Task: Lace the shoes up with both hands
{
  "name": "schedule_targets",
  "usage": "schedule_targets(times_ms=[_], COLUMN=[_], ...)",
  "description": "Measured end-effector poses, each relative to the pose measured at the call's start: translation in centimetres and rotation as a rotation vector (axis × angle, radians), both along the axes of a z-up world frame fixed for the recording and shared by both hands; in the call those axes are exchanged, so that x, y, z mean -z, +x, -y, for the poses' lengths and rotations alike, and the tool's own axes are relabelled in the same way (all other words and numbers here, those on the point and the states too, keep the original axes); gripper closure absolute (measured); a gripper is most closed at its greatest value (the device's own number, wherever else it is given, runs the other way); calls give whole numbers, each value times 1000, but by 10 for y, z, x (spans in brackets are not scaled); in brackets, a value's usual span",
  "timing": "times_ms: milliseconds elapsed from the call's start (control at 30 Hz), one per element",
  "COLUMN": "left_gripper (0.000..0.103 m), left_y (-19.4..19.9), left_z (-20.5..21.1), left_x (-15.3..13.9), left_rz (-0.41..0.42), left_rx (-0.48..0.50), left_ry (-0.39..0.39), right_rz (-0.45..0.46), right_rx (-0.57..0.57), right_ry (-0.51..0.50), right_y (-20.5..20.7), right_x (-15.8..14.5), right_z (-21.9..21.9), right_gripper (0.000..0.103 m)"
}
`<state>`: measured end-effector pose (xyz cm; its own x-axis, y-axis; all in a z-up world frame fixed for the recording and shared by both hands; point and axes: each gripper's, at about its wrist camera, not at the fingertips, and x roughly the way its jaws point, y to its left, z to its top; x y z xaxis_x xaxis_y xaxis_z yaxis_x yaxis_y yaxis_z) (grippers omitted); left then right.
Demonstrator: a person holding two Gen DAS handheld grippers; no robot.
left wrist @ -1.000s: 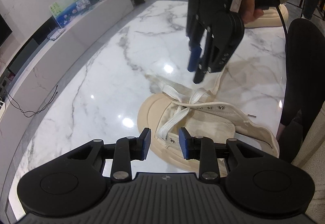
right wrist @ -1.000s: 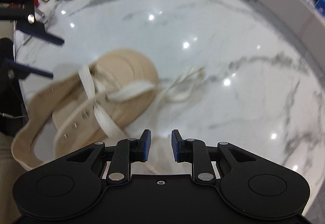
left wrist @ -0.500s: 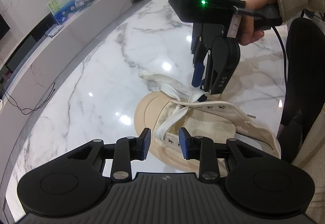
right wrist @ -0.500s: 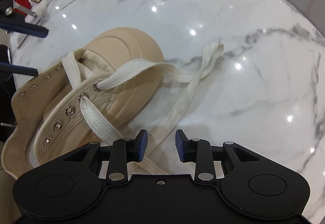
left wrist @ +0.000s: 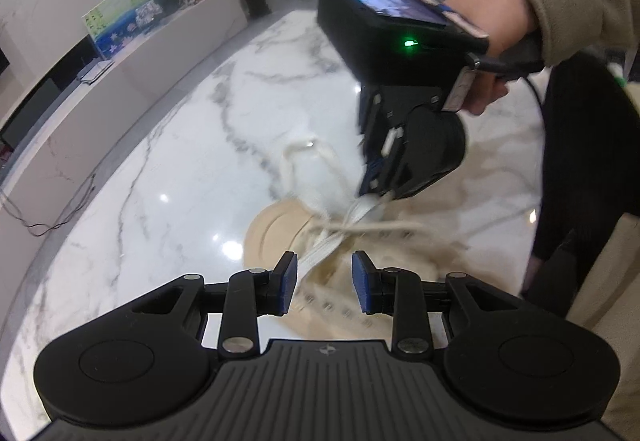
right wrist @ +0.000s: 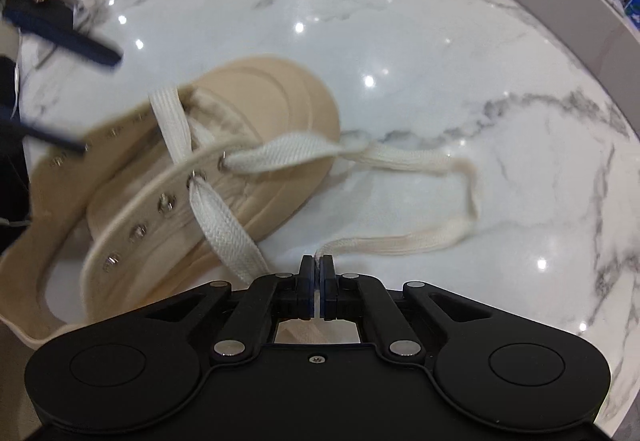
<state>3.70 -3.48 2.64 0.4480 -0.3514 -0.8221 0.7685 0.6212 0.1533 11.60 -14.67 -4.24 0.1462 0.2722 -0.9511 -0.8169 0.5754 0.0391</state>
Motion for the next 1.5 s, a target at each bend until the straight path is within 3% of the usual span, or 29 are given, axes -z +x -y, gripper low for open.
schedule_targets(times_ms=[333,500,833,900,967,1233,1500], left_gripper=[74,74,74,77,102,103,103], left_y=[0,2,8,8,9,8,1], left_z=[17,15,10,8,6,-1,-1], left_x=[-1,-5,-7,-10,-12,-14,-17], left_rz=[55,54,48,46,31,19,38], left_rx=[11,-30,-123,-128,-129,-123,-76], left_ry=[4,-40,-65,-74,-82,-28,43], right_rz=[69,92,53,68,71,59,104], right_rx=[16,8,-39,-52,-54,-48,-210], right_ry=[191,298,419,409,401,328,192], right_y=[-4,-9,-21,-25,-26,-27,-48], right_x=[-78,-115,-145,-148,-148,-138,-134], right_z=[12,6,-10,-12,-13,-4,-5], right_gripper=[102,102,102,102,102,102,100])
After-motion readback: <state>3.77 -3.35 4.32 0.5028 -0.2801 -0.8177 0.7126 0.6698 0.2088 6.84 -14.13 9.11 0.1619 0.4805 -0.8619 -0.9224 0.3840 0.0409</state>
